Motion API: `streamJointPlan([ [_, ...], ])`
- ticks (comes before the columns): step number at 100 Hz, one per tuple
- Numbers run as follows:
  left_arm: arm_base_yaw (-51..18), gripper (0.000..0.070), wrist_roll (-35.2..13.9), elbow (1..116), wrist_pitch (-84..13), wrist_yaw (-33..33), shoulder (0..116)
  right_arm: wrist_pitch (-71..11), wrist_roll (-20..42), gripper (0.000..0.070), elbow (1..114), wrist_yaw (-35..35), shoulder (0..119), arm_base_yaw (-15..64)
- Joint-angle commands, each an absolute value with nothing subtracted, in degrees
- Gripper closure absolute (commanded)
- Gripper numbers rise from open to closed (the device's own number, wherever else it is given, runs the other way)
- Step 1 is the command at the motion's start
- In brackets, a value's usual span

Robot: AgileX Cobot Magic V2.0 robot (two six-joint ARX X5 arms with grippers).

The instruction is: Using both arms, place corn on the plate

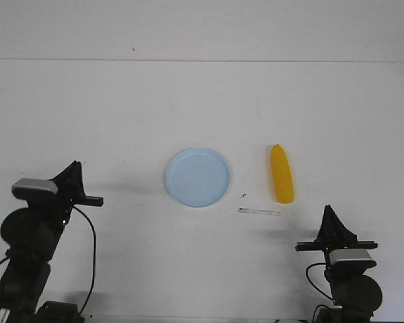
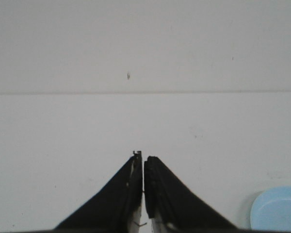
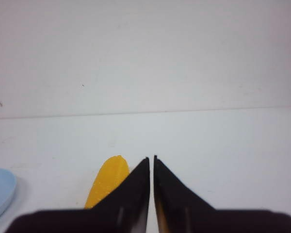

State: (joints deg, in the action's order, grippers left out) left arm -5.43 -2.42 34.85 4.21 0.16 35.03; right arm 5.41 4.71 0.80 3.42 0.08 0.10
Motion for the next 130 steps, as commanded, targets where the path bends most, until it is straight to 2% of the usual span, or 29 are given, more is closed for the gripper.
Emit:
streamJointPlan([
  [1, -4.91, 0.0699, -1.69, 32.34, 5.87, 0.43, 30.57, 6.00, 4.43, 0.0687, 0.73, 3.40, 0.08, 0.16],
  [21, -3.57, 0.0699, -1.69, 24.12, 6.07, 0.40, 19.25, 6.00, 4.43, 0.0687, 0.73, 3.40, 0.08, 0.16],
  [36, -3.09, 0.0699, -1.69, 20.73, 5.69, 0.38, 14.85, 6.00, 4.43, 0.0687, 0.73, 3.40, 0.08, 0.16],
  [130, -3.07, 0.0699, -1.72, 20.71, 4.71, 0.40, 12.82, 7.55, 4.62, 0.0687, 0.73, 3.40, 0.08, 0.16],
])
